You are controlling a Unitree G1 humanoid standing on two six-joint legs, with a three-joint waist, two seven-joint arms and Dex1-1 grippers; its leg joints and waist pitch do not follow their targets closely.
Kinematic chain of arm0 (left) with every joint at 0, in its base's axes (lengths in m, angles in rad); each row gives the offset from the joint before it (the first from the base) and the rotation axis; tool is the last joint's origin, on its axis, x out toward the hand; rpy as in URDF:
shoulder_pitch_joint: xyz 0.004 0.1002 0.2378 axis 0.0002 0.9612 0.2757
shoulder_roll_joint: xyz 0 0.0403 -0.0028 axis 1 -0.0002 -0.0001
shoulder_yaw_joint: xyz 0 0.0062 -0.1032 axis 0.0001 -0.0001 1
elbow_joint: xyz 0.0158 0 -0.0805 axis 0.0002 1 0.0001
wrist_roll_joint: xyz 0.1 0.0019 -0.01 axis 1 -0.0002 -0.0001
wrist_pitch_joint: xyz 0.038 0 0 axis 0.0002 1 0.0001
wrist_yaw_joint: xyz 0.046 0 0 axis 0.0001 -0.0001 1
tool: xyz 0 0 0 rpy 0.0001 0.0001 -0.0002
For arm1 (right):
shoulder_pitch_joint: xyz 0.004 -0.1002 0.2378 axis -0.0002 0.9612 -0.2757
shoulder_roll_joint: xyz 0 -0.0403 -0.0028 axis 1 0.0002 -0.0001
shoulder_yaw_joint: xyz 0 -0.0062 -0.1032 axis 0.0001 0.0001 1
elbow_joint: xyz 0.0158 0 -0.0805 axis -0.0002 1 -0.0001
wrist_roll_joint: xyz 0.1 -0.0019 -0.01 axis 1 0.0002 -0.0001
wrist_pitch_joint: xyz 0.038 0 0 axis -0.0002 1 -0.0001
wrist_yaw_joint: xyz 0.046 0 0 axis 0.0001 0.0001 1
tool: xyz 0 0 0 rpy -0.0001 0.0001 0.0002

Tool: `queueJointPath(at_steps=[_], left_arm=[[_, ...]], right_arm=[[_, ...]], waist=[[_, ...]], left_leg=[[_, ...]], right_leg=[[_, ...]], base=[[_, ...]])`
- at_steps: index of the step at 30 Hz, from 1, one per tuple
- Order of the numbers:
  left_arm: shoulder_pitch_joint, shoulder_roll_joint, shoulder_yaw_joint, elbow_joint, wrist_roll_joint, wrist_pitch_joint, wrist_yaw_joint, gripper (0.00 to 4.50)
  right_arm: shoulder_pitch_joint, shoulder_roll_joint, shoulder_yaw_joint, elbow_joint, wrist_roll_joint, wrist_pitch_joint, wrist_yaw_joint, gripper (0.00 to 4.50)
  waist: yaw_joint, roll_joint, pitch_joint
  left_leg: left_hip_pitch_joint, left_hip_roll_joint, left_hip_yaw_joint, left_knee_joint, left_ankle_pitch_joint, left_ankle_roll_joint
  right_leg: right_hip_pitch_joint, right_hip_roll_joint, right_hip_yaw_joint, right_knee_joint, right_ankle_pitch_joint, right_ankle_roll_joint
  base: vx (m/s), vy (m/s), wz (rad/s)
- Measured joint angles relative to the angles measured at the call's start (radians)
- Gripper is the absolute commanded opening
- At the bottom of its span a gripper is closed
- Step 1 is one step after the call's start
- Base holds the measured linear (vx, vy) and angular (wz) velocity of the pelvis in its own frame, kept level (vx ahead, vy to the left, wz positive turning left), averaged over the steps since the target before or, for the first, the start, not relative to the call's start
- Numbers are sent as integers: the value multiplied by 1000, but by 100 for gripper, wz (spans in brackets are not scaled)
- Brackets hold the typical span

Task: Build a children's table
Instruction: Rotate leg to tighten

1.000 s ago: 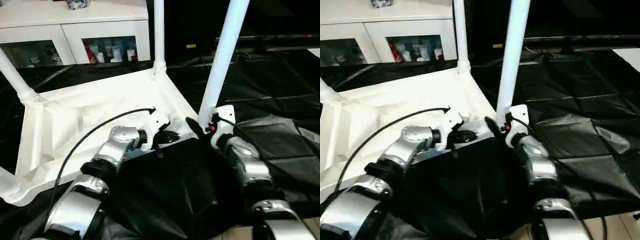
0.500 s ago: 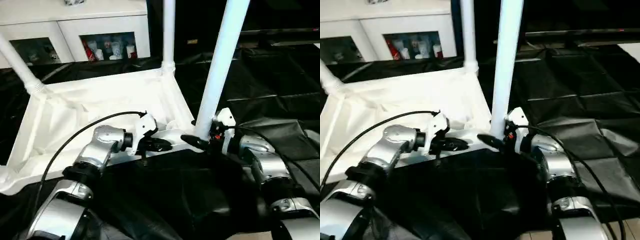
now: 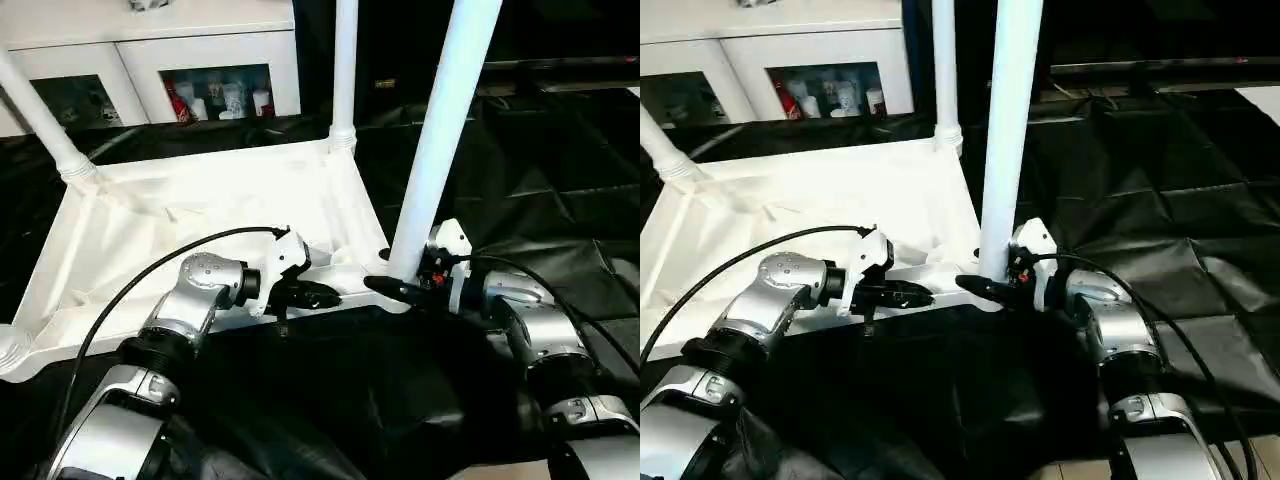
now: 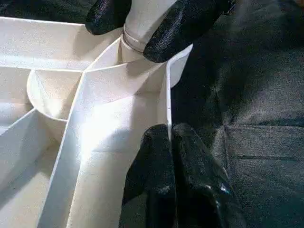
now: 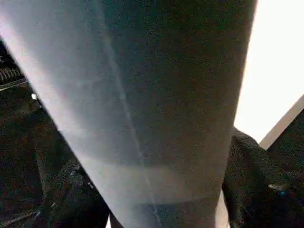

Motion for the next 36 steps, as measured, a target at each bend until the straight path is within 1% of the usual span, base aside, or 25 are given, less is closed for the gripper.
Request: queueJointPath(at_steps=[3,6,8,9,12,14,17,20,24,25,26,28,30,33,36], left_arm=[[0,-1,0,2,1,0,14,0],[-2,-15,4,10,10,0,59,0],[-16,-41,9,39,23,0,124,0],[-33,-64,13,68,30,0,174,0],[-70,-123,15,121,54,1,287,0],[-84,-156,13,141,62,8,344,0],[-101,-189,14,170,69,8,400,0],[-107,-206,16,184,73,7,427,0],[-107,-206,16,184,74,-2,417,0],[-107,-200,16,184,74,-8,404,0],[-107,-193,17,184,73,-14,388,0],[-107,-180,17,184,65,-19,358,0],[-100,-151,17,170,58,-23,312,0],[-84,-116,15,143,52,-35,235,0],[-71,-90,14,124,36,-45,167,0]], right_arm=[[13,9,-4,-5,-1,-8,-29,255],[20,30,-14,-5,-10,-23,-113,254],[20,62,-39,12,-22,-34,-227,254],[15,95,-65,30,-23,-41,-325,254],[-4,146,-109,68,-32,-48,-532,253],[-20,170,-130,89,-36,-53,-636,253],[-25,199,-154,95,-38,-60,-742,253],[-31,221,-159,96,-61,-66,-817,253],[-21,226,-158,89,-70,-100,-823,253],[-21,226,-158,89,-70,-103,-811,309],[-20,223,-156,89,-71,-107,-793,323],[-17,210,-140,87,-72,-109,-738,329],[-10,182,-114,77,-73,-108,-651,358],[-1,132,-72,54,-71,-107,-506,358],[-1,85,-49,41,-60,-97,-367,358]], waist=[[0,0,0],[-1,-1,-1],[-2,-1,-1],[-2,-1,-1],[-2,-1,0],[-2,-1,0],[-1,2,-1],[-1,8,-2],[-1,9,-1],[-3,9,-1],[-4,9,-1],[-4,9,0],[-6,8,0],[-7,6,1],[-3,2,1]], left_leg=[[1,0,0,1,0,0],[4,0,0,1,-2,-4],[8,0,0,1,-2,-6],[10,-1,0,1,-2,-6],[12,-2,0,1,-2,-7],[12,-3,0,1,-2,-7],[13,-5,0,1,-2,-7],[15,-5,0,1,-2,-7],[15,-5,0,-2,-2,-7],[15,-5,0,-2,-2,-7],[15,-5,0,-3,-2,-7],[15,-4,0,-4,-2,-7],[14,-4,0,-6,-2,-6],[10,-1,0,-5,-1,-5],[7,1,0,-4,1,-1]], right_leg=[[1,0,0,0,0,0],[3,0,1,1,1,-2],[7,0,2,0,2,-3],[9,0,2,0,2,-3],[11,-1,3,-2,0,1],[11,-1,4,-2,0,1],[14,-2,6,-3,0,1],[17,-2,6,-3,0,1],[17,-2,5,-3,-1,2],[17,-2,5,-3,-1,2],[16,-2,5,-3,0,1],[15,-2,4,-2,0,1],[13,-1,3,-1,2,-2],[7,1,2,0,2,0],[4,2,1,0,0,3]], base=[[0,0,0],[0,0,0],[0,0,0],[0,0,0],[0,0,0],[0,0,0],[0,0,0],[0,0,0],[0,0,0],[0,0,0],[0,0,0],[0,0,0],[0,0,0],[0,0,0],[0,0,0]])
